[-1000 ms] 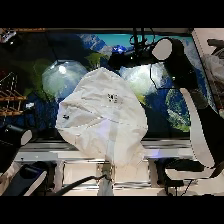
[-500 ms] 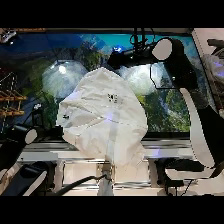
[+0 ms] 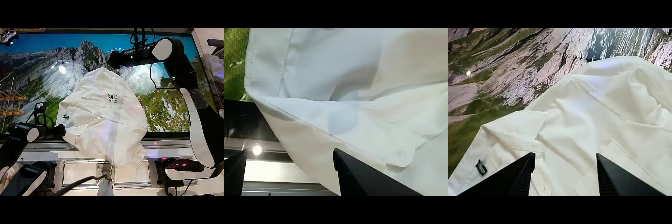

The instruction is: Fold the clothes and pants, and hang the long-sleeved shirts on hangers.

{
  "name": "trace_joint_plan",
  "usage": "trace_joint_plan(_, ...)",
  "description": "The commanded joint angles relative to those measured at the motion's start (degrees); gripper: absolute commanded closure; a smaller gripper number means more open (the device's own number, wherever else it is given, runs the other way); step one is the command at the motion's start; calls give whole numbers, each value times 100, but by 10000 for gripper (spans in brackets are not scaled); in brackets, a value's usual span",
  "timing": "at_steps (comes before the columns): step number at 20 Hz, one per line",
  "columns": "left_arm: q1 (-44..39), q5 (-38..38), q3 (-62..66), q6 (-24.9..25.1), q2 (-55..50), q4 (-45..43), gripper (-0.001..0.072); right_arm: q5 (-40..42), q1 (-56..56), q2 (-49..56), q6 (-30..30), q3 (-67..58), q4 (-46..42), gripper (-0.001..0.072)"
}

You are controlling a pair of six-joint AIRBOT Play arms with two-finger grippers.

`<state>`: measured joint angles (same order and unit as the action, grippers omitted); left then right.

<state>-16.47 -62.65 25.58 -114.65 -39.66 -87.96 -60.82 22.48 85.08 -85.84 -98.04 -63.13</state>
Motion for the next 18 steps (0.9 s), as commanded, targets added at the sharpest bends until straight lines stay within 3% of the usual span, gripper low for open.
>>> trace_joint_plan(1, 4, 83, -2, 2, -7, 22, 117, 4, 7, 4, 2, 2, 0, 249)
trace_joint_plan(3, 2, 129, -2, 2, -9, 22, 60, 0, 7, 4, 2, 2, 2, 249)
trace_joint_plan(7, 4, 208, -2, -79, -9, 20, 44, -90, 7, 4, 2, 2, 2, 249)
trace_joint_plan(8, 4, 210, -2, -87, -11, 15, -2, -101, 7, 4, 2, 2, 2, 249)
trace_joint_plan(18, 4, 518, -2, -81, -944, 243, 4, -291, 7, 4, -2, 2, 33, 250)
